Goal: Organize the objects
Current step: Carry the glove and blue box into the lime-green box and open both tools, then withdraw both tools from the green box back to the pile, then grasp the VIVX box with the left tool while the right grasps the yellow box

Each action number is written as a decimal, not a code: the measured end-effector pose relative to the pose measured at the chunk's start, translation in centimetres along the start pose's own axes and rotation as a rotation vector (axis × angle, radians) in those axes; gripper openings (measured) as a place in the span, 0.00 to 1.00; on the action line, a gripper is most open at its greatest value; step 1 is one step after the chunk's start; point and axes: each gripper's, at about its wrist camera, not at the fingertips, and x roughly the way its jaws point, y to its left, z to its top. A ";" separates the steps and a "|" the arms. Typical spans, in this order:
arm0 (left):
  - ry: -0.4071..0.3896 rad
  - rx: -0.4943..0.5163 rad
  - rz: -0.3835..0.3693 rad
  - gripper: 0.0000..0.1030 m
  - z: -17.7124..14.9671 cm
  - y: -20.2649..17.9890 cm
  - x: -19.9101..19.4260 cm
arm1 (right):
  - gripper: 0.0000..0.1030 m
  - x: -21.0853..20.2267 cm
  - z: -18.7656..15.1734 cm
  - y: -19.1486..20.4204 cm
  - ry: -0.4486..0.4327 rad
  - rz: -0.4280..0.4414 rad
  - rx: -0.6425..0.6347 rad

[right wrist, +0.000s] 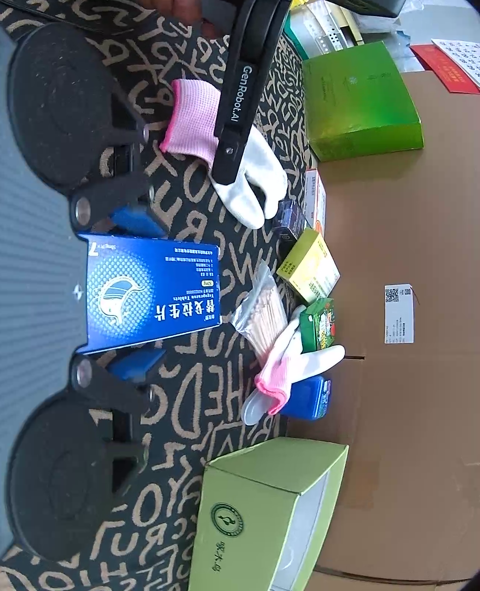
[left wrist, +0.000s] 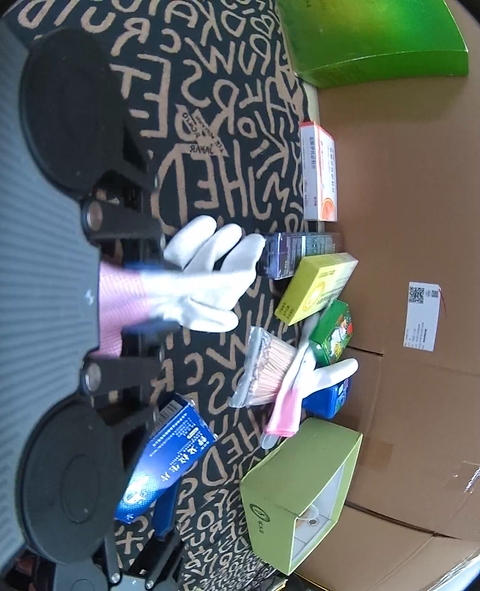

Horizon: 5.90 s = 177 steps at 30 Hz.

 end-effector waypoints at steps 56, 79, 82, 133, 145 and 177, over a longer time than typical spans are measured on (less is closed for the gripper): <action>-0.169 0.284 -0.210 0.84 14.9 -24.7 13.1 | 0.78 1.7 7.1 -28.6 -0.171 -0.519 0.128; -0.338 0.141 -0.192 1.00 8.9 -16.4 -2.1 | 0.97 -11.7 5.5 -15.5 -0.505 -0.255 0.234; -0.337 0.103 -0.147 1.00 6.7 -13.6 -3.1 | 0.99 -10.5 4.0 -13.4 -0.489 -0.190 0.228; -0.255 -0.060 0.018 1.00 5.1 6.7 0.6 | 0.70 13.6 11.3 0.8 -0.078 0.088 0.305; -0.205 -0.073 -0.025 0.89 7.8 3.8 5.4 | 0.69 4.3 6.1 0.1 -0.093 0.021 0.040; -0.006 0.076 0.085 0.61 2.6 -0.3 4.0 | 0.83 0.3 1.3 0.5 0.029 -0.063 -0.026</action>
